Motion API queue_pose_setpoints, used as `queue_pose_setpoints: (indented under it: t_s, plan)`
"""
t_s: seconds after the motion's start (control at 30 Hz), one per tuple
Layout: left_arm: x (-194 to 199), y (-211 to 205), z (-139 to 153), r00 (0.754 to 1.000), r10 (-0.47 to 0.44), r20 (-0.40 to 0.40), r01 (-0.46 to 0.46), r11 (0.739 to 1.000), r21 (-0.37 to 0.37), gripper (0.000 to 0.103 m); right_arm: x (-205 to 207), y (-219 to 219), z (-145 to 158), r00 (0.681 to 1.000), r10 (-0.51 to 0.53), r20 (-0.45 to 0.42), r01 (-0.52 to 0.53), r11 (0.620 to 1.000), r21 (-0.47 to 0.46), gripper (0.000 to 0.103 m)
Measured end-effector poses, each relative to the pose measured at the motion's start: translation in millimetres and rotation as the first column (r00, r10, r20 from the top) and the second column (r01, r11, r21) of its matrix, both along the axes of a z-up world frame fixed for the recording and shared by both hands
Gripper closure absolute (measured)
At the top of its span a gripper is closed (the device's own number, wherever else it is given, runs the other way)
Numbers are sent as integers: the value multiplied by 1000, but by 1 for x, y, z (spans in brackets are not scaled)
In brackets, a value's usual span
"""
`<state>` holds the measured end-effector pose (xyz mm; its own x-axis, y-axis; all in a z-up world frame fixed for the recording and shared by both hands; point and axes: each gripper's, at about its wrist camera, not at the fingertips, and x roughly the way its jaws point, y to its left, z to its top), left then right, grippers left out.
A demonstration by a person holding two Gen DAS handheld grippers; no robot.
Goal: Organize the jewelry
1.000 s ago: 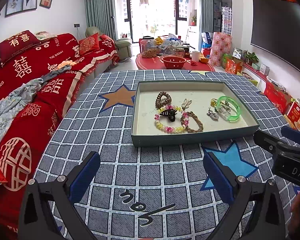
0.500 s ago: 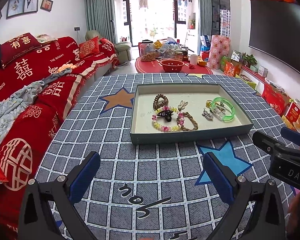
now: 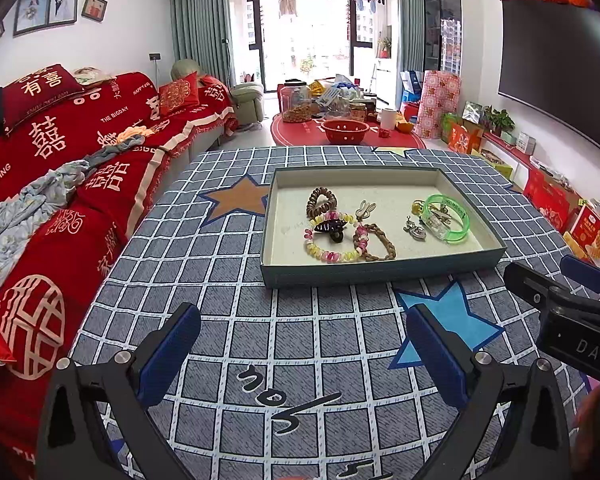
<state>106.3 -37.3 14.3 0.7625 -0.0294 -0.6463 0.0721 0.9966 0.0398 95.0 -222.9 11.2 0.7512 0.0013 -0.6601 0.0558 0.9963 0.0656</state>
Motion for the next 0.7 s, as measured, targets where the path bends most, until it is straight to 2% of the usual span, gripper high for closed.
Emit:
queue_pose_setpoints:
  t_s: [0.7]
  plan:
    - [0,0,0,1000,1,-1,-1,1000,-2,0,-3,4,3,1000,5,2,-5,1000,2,12]
